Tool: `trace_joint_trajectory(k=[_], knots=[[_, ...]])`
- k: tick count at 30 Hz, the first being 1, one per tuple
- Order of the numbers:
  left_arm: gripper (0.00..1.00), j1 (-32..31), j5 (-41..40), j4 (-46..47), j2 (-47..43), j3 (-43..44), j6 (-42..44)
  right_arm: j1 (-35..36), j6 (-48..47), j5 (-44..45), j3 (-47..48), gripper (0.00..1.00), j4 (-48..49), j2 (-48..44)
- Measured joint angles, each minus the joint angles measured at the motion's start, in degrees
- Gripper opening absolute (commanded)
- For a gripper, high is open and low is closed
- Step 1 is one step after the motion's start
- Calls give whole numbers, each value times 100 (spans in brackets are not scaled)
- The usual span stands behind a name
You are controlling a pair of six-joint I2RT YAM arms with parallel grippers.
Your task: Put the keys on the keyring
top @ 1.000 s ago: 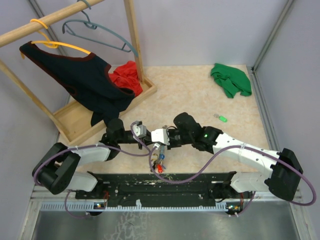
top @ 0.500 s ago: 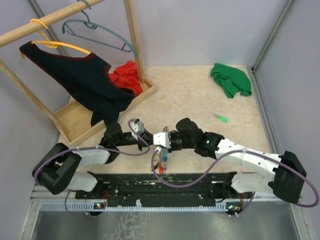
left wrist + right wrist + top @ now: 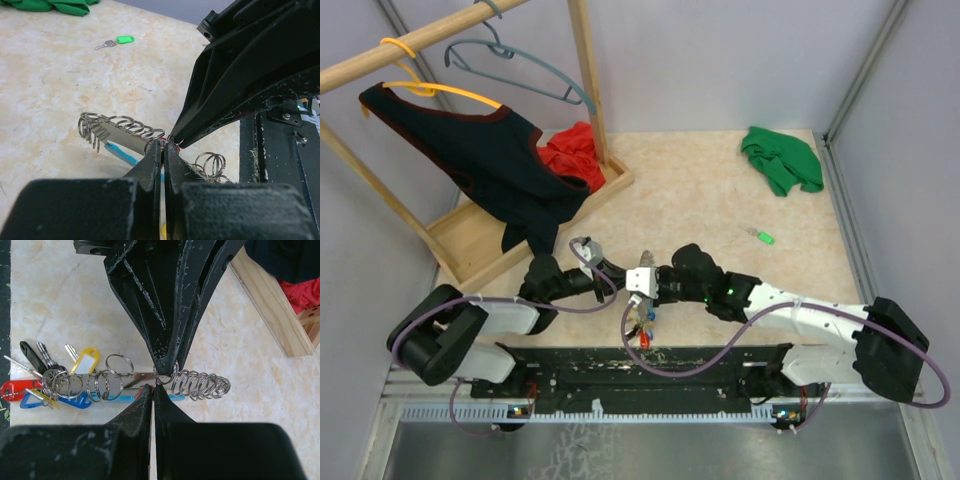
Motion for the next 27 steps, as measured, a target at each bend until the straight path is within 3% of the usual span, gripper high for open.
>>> trace_joint_trajectory(k=[3, 13, 27], knots=[[1, -7, -142, 219, 74, -74, -92, -2, 28, 28, -9, 0, 90, 63], [29, -39, -483, 365, -111, -240, 70, 35, 4, 142, 149, 0, -122, 103], [39, -35, -149, -697, -979, -118, 1172, 63, -450, 192, 1150, 0, -1816, 164]])
